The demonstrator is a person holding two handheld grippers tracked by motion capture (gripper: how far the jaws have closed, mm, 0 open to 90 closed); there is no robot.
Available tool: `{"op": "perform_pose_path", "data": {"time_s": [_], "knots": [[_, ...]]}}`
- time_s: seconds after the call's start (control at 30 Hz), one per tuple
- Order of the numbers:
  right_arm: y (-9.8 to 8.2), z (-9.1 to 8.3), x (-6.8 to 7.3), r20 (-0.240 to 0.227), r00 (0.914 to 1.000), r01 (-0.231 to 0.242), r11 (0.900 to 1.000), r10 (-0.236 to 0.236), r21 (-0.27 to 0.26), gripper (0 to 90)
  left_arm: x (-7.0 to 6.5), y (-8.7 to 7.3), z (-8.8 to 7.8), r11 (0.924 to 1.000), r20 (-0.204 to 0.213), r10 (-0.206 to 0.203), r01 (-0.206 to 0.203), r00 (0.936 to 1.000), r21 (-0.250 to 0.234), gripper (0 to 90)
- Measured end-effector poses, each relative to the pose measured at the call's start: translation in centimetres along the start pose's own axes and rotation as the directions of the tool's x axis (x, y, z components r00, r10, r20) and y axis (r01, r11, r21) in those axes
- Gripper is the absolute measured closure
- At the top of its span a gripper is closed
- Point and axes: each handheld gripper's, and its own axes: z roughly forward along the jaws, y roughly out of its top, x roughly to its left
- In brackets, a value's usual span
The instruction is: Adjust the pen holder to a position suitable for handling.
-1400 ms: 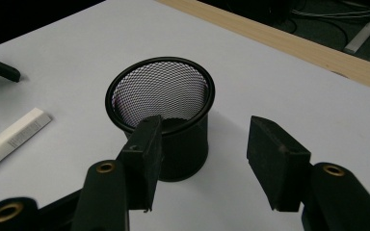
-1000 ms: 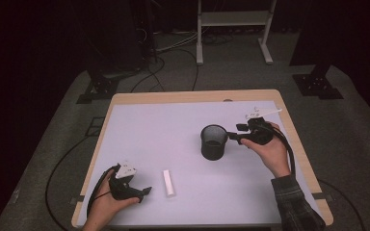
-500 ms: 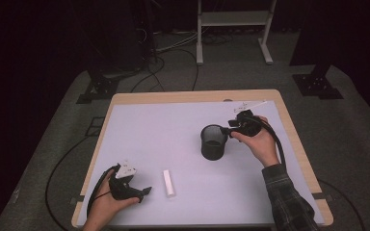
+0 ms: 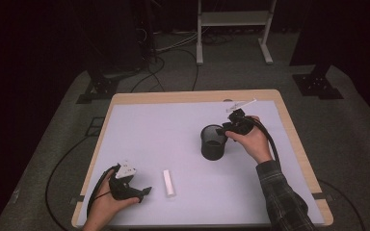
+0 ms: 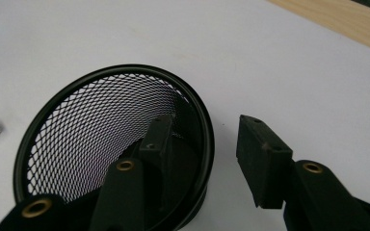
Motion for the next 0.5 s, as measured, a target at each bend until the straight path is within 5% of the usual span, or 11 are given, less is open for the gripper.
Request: {"op": "perform_pose_path", "data": {"time_s": [0.5], "knots": [[0.5, 1.2, 0.3, -0.005, 0.9999, -0.015, 0.997, 0.015, 0.077, 78.8, 0.0, 0.0, 0.0, 1.0, 0.0, -0.001, 0.001, 1.0, -0.001, 1.3]]}}
